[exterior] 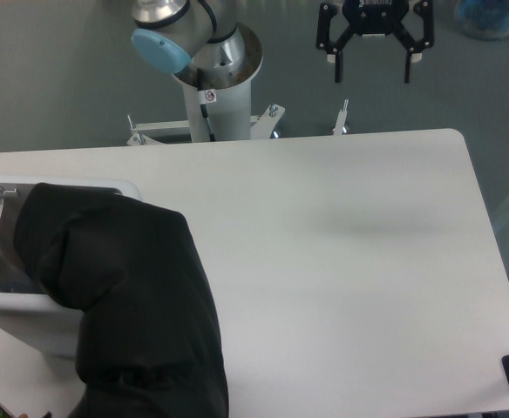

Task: Open the trash can

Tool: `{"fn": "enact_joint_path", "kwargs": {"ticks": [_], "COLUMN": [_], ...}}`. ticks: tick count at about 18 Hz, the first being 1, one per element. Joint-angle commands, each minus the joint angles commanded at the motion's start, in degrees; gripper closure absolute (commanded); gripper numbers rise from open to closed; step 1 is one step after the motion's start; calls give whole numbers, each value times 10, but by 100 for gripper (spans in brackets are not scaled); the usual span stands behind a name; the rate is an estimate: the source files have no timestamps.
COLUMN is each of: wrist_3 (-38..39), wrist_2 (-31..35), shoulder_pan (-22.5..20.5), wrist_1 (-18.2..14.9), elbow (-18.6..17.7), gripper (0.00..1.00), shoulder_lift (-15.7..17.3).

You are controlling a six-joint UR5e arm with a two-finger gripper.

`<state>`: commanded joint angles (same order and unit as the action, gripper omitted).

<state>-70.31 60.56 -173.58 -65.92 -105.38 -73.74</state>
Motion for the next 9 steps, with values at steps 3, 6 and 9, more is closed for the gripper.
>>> {"fn": "enact_joint_path", "kwargs": {"ticks": [3, 6, 9], "wrist_3": [0, 0, 0], "wrist_2": [-8, -8, -8], "shoulder_pan": [-7, -10, -11], "wrist_1": [-3, -4, -4], "elbow": [0, 0, -1], "gripper": [0, 0, 0], "shoulder_lift": [1, 1, 3]}}
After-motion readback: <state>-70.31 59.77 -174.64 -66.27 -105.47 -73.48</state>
